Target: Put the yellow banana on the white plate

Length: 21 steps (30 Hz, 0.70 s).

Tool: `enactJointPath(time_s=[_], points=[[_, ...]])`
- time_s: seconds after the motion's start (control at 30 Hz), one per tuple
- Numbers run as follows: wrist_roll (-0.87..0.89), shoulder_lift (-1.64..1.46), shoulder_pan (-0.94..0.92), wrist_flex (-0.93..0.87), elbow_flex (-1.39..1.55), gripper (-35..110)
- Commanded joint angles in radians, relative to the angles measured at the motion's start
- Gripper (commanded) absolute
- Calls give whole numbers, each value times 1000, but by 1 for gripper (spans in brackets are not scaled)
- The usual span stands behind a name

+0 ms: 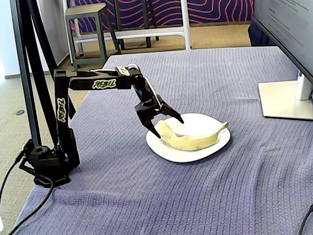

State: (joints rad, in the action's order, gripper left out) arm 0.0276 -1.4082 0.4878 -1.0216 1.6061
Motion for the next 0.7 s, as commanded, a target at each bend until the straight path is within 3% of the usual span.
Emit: enactJointPath(time_s=[0.0, 0.3, 0.67], points=[[15, -9, 2, -40, -54, 31], [26, -140, -12, -87, -9, 26], [3, -512, -71, -72, 302, 18]])
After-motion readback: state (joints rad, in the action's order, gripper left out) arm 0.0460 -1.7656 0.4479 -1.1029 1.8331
